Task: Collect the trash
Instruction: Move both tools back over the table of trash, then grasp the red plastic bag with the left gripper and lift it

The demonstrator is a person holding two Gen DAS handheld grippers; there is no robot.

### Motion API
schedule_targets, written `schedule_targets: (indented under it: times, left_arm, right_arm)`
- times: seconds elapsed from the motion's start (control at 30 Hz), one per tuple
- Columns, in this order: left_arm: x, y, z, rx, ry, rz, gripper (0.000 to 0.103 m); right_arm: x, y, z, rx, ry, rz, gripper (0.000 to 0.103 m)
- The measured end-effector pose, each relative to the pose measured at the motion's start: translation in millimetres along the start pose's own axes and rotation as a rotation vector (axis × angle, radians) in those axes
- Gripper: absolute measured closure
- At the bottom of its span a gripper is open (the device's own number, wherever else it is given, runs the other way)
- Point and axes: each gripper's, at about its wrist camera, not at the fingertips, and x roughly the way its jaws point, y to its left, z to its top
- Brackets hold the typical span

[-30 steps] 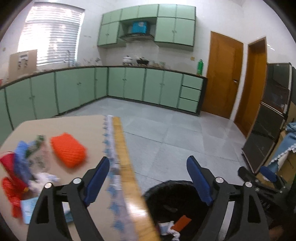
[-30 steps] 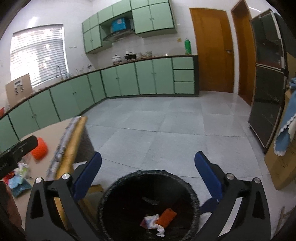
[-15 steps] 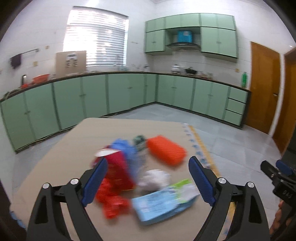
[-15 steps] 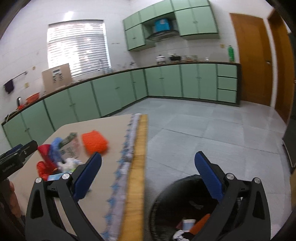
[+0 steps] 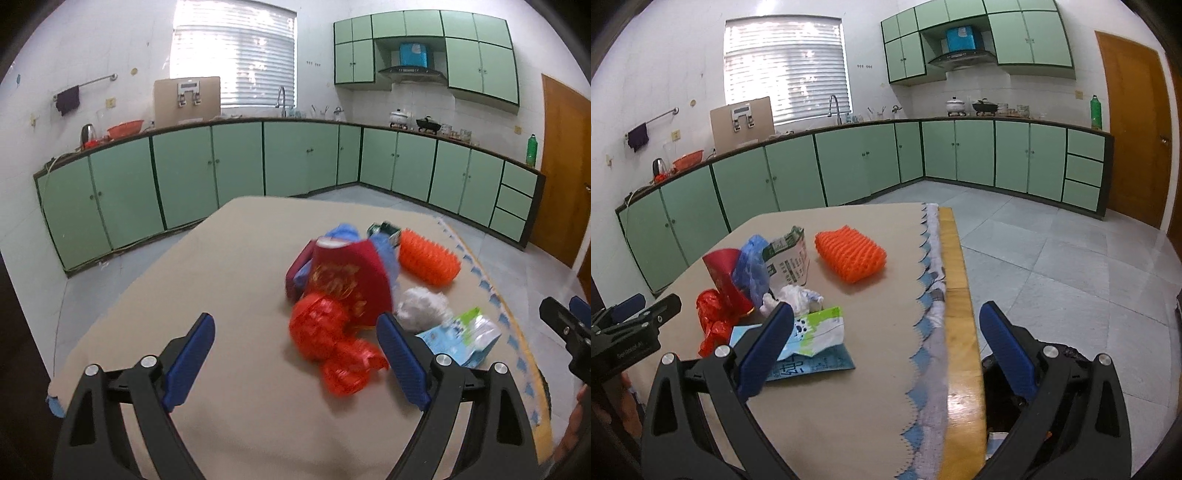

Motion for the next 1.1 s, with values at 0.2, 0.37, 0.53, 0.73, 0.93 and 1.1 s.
schedule_targets:
  times: [0.2,0.37,0.53,0.73,0.93,1.1]
  left_arm:
    - [13.6,1.7,-4.2,-0.011,0.022,-0.017,0.016]
    - [30.1,-1.6,-3.9,-0.014,0.032,-0.022,0.016]
    - [49.2,-2.7,-4.1,-0.005,0.062,-0.032,0.028]
    - [64.1,-1.2,-11.1,-0.021,0.112,-0.089,0.063]
    - [53.8,8.4,-8.6,-0.037,0.091,-0.092,0.069]
    - [37.2,26.5,-2.7,-0.05,0.063,-0.063,0.069]
  right_arm:
    - [14.7,5.8,-0.9,0.0,0.017,-0.003,0.005]
    - [20.7,9.6,3.1,-0.01,0.012,-0.001,0.005]
    - [25.7,13.2,4.5,-0.021,0.015,0.007,0.005]
    - [32.0,22.4,8.6,-0.047,0.011,0.023,0.006]
    - [34.4,38.1,15.4,-0.066,-0.003,0.073,0.006]
    - [36.6,57.8,23.1,-0.089,-0.022,0.133,0.006]
